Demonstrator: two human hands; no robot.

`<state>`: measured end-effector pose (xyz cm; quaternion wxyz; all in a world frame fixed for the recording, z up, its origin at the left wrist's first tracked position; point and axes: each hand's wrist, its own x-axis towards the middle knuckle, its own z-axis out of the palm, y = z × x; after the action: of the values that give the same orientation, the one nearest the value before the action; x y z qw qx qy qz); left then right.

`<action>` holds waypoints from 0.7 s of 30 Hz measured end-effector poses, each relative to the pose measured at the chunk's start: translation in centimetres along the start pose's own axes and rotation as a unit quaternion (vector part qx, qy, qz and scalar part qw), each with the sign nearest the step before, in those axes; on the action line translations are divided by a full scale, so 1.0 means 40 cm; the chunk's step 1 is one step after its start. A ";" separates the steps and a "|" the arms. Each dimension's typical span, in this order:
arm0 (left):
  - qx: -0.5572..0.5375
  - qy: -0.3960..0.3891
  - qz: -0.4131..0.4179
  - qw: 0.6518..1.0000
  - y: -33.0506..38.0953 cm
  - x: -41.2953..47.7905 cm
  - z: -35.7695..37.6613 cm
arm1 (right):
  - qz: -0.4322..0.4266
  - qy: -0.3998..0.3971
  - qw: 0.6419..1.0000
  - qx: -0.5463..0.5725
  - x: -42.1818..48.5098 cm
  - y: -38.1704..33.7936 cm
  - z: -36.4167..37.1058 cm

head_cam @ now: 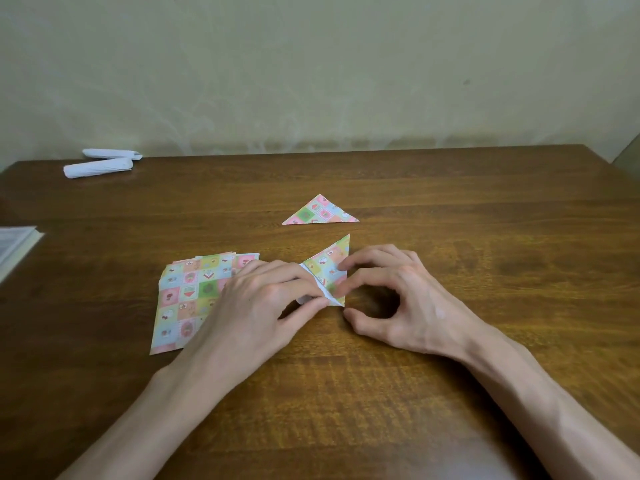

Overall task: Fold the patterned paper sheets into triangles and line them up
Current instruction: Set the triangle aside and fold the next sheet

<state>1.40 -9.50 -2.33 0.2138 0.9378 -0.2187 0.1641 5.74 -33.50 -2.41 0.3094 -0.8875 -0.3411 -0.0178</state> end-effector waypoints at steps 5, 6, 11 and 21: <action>-0.021 0.011 -0.038 0.999 0.008 0.009 0.004 | 0.001 -0.010 1.000 0.022 -0.008 -0.002 -0.010; -0.023 0.010 -0.041 0.999 0.010 0.010 0.004 | -0.002 -0.012 1.000 0.025 -0.011 -0.002 -0.013; 0.010 0.002 -0.030 0.999 0.014 0.015 0.009 | -0.017 -0.016 1.000 0.012 -0.021 -0.001 -0.019; 0.049 -0.034 0.030 0.998 -0.013 -0.023 -0.007 | -0.023 -0.013 1.000 -0.014 -0.027 0.005 -0.010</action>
<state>0.82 -8.62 -2.64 0.1549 0.9454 -0.2450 0.1492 5.10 -34.49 -2.48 0.2917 -0.8839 -0.3651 -0.0179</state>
